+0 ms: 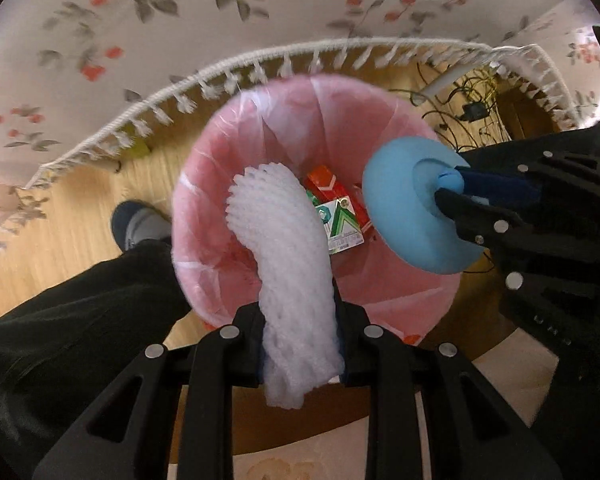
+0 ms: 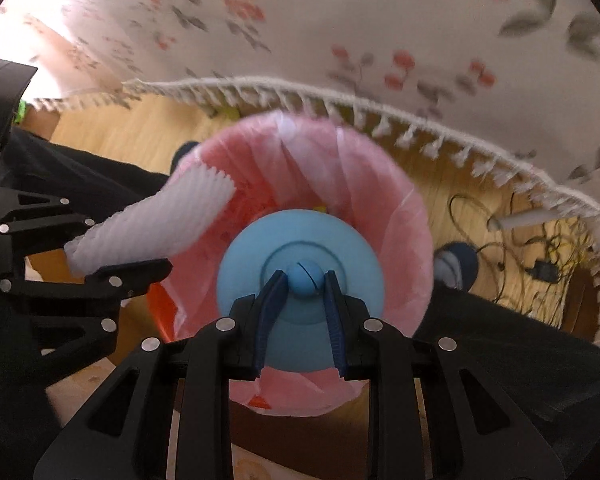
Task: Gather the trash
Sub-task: 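Carry the foam net and blue lid down over the pink bin with both tools, then open left tool to drop the foam net while right tool drops the blue lid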
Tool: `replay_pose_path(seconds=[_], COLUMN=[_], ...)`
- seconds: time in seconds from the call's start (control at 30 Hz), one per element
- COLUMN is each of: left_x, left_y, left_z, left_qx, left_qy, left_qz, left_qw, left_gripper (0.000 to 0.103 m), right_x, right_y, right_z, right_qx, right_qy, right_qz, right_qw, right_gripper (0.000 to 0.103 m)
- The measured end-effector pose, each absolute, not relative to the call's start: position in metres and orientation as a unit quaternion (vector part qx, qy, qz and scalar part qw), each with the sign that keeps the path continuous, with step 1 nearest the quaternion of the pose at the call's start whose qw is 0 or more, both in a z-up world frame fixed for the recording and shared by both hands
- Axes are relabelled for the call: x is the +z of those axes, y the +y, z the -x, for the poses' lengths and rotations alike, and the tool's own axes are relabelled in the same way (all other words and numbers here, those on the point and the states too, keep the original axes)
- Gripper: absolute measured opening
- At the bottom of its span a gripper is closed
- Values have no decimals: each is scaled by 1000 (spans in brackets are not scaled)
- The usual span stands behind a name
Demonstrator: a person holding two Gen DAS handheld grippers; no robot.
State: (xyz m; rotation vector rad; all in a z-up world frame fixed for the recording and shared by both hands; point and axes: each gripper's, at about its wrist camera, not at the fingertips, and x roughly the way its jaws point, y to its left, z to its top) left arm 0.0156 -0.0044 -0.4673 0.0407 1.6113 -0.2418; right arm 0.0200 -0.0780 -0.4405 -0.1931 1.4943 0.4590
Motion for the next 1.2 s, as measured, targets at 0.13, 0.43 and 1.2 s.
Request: replay_pose_path(seconds=[0.13, 0.43, 1.2], left_x=[-491, -512, -516], left_y=[-5, -8, 2], left_z=[-22, -28, -28], left_qx=[-103, -100, -73], left_qy=[736, 754, 760], left_qz=[-11, -8, -11], left_qw=[669, 650, 646], left_gripper=[24, 30, 90], right_x=[-456, -479, -497], right_y=[-79, -75, -69], right_z=[-25, -28, -26], right_qx=[204, 205, 197], right_qy=[685, 705, 720], right_qz=[80, 79, 88], right_qw=[695, 674, 659], right_gripper=[25, 25, 25])
